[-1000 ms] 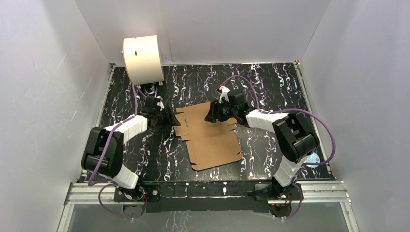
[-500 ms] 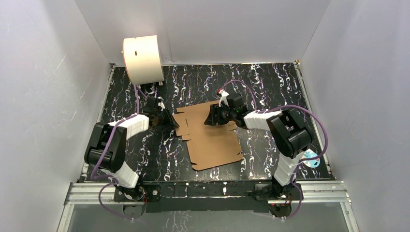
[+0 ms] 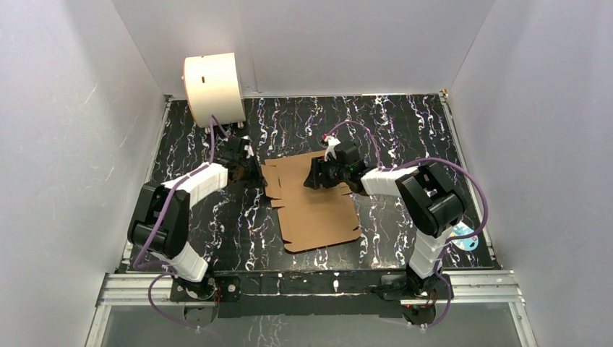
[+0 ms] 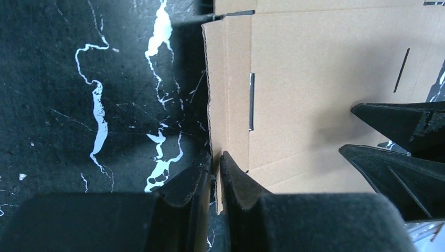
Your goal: Fold the paper box
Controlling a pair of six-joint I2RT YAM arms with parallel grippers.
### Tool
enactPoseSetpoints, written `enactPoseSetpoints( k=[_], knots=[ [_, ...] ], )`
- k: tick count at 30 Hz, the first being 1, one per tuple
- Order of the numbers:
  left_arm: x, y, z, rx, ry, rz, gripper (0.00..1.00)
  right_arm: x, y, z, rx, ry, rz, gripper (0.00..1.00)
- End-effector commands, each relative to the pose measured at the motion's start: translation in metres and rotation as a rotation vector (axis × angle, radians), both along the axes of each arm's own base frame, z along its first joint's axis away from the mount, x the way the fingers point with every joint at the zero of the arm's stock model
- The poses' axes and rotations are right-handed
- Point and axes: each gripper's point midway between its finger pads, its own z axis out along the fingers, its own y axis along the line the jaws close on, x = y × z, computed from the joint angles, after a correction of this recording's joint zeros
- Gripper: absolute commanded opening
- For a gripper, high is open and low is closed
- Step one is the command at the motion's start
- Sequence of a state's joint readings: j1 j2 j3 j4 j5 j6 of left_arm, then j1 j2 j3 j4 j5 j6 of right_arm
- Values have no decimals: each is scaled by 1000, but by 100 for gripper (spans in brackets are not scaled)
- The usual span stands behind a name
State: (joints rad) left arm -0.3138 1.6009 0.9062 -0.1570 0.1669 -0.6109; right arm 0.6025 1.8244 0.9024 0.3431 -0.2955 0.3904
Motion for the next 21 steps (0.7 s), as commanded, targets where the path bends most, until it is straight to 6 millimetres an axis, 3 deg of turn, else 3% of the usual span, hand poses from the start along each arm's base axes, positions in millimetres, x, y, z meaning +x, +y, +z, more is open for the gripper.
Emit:
enactPoseSetpoints(
  k=[1, 12, 21],
  knots=[
    [2, 6, 2, 142, -5, -30, 10, -4, 0, -13, -52, 10, -22, 68],
    [8, 13, 1, 464, -10, -84, 2, -4, 1, -18, -93, 12, -52, 69],
    [17, -10, 19, 496, -60, -128, 4, -3, 2, -18, -89, 25, -88, 69]
  ],
)
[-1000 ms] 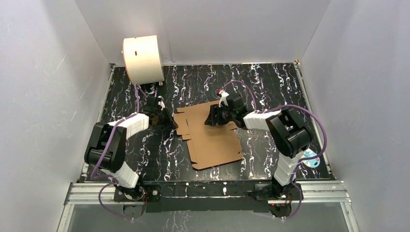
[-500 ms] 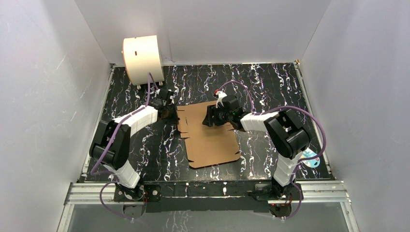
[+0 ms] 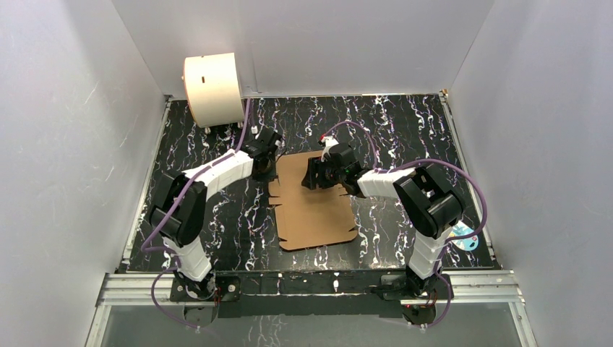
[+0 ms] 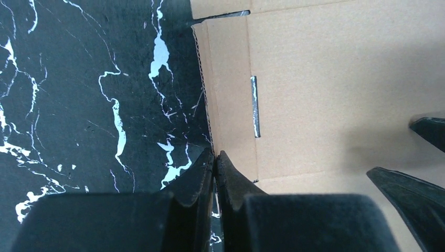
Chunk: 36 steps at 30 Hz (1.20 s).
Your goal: Fold the paper box
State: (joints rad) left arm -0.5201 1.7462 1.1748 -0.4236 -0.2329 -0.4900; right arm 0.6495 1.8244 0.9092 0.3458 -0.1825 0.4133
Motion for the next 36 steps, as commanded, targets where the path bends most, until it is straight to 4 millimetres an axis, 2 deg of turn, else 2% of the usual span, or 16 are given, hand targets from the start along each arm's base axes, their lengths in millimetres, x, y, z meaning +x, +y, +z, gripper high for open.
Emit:
enactPoseSetpoints(
  k=[1, 14, 19, 26, 36],
  knots=[
    [6, -5, 15, 65, -29, -28, 6, -6, -4, -17, -48, 62, -38, 69],
    [13, -34, 26, 44, -52, -83, 19, -11, 1, -21, 7, 100, -50, 69],
    [12, -45, 27, 17, -50, -97, 20, -11, 1, -21, 14, 95, -57, 69],
    [11, -48, 15, 33, -29, -106, 21, -12, 0, -23, 19, 100, -68, 69],
    [10, -65, 12, -23, -29, -131, 21, -11, 0, -21, 26, 91, -69, 69]
  ],
)
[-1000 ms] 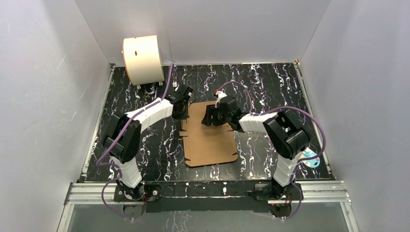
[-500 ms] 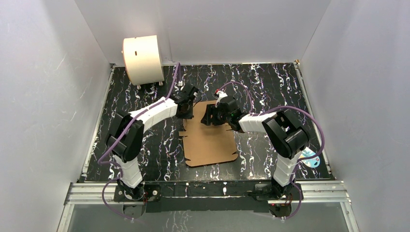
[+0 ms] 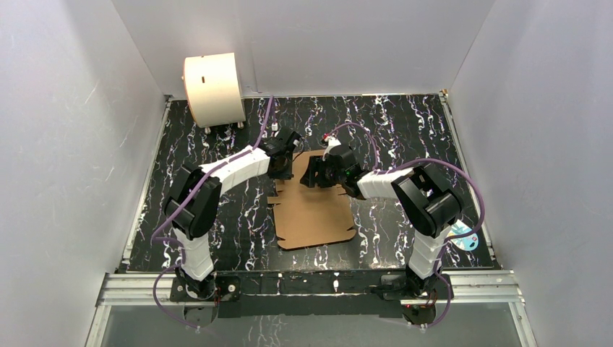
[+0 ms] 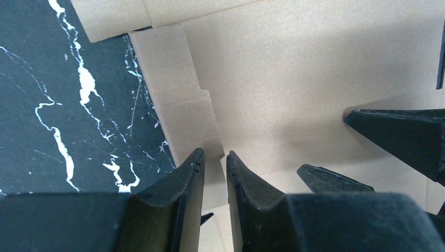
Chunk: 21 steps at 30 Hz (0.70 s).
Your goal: Fold the paper box
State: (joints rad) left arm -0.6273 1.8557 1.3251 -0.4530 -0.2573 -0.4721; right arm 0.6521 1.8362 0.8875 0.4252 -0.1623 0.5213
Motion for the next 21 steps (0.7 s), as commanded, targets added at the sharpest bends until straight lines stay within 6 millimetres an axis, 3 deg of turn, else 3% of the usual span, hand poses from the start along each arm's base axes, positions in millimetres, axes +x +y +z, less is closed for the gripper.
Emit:
enactPoseSetpoints(
  k=[1, 6, 10, 16, 21],
  knots=[
    [0, -15, 7, -49, -3, -22, 21, -15, -5, -23, -42, 61, 8, 69],
    [2, -11, 15, -37, -34, -17, 21, -12, -3, -11, -36, 30, 26, 69],
    [7, -4, 38, -19, -94, -13, 25, -6, -4, 5, -62, -28, 49, 70],
    [3, -7, 64, -86, -135, -15, 31, 2, -32, 28, -115, -67, 61, 72],
    [5, -16, 73, -149, -160, -34, 39, 8, -70, 46, -101, -58, 46, 74]
  ],
)
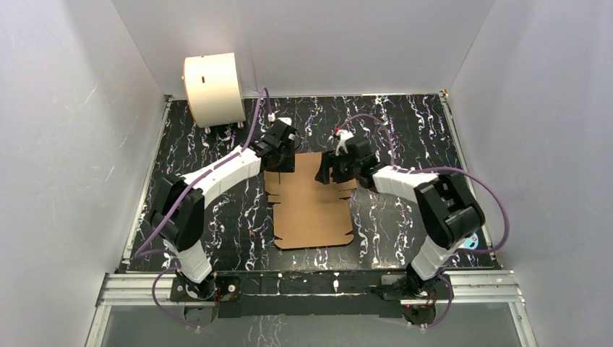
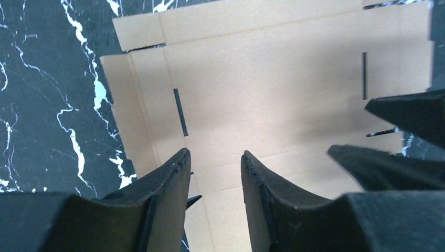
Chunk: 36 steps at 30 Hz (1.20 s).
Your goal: Fold the paper box
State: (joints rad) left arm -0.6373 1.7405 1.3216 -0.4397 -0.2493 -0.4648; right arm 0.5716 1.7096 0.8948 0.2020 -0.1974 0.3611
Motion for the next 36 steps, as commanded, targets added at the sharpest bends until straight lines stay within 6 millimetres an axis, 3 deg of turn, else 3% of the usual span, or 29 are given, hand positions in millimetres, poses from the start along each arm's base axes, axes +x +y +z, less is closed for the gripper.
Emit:
enactPoseSetpoints(
  k=[1, 4, 7, 11, 19, 30, 36],
  knots=[
    [4, -13, 29, -99, -61, -29, 41, 9, -36, 32, 28, -34, -3, 74],
    [5, -33, 29, -219, -40, -74, 45, 14, -68, 38, 70, -21, -73, 76],
    [4, -49, 16, -314, 29, -111, 47, 18, -97, 40, 142, 13, -132, 76],
    [4, -59, 1, -394, 86, -130, 50, 17, -112, 36, 233, 59, -155, 76],
    [3, -69, -28, -468, 176, -140, 52, 15, -119, 15, 331, 145, -158, 72],
    [1, -59, -66, -425, 245, -104, 53, 17, -118, -20, 368, 233, -161, 64],
    [-3, -53, -83, -396, 277, -88, 53, 16, -113, -28, 390, 262, -139, 55]
  ],
)
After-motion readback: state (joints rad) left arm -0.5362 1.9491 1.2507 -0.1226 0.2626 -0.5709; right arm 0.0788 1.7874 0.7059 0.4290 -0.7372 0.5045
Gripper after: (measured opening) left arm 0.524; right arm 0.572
